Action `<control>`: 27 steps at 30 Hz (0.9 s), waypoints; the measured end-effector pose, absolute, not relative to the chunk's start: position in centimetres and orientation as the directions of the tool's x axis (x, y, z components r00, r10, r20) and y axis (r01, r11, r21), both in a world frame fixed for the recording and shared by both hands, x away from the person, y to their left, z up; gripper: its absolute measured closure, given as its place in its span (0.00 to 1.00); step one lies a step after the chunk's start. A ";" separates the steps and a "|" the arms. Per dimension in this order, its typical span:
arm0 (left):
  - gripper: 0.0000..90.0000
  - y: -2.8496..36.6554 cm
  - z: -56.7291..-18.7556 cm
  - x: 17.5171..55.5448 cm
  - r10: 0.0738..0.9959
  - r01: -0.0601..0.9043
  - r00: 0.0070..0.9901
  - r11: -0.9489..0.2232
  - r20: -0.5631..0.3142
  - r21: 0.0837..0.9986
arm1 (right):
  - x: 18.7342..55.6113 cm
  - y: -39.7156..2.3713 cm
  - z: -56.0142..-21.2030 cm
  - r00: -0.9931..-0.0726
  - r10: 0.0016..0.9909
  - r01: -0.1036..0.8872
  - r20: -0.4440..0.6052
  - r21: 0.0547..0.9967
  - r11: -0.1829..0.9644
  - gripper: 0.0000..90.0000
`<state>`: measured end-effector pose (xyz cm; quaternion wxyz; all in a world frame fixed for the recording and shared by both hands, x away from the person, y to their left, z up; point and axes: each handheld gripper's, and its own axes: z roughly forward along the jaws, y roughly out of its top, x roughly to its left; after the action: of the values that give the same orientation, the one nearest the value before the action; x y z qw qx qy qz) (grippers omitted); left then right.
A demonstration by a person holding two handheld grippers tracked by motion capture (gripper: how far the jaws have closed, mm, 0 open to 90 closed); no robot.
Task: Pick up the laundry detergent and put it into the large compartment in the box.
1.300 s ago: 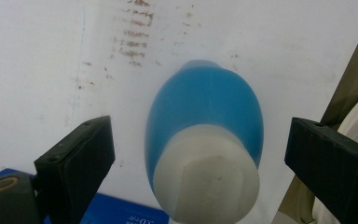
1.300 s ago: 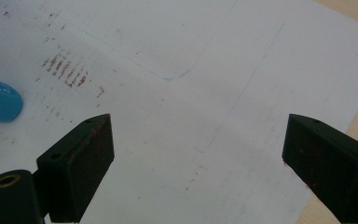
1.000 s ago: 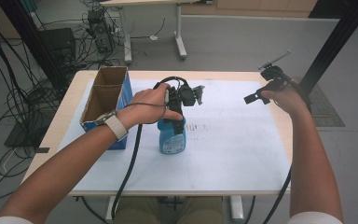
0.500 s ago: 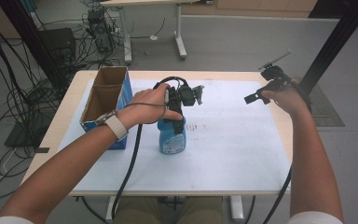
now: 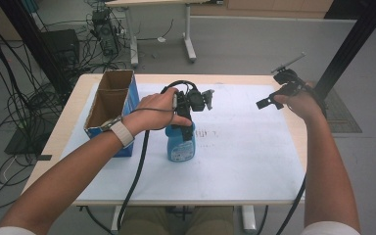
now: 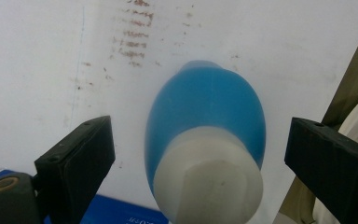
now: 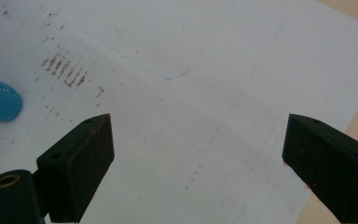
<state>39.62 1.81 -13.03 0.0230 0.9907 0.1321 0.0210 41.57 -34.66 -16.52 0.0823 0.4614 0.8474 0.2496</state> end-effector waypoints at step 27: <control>0.13 1.5 -14.1 39.9 0.259 0.258 0.965 -0.965 0.033 0.052 | 41.5 -34.6 -16.5 -0.564 0.821 0.738 0.091 0.502 0.451 0.10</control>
<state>39.87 1.55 -14.14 0.0239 0.9910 0.1304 0.0198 41.53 -34.57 -16.55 0.0825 0.4598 0.8478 0.2511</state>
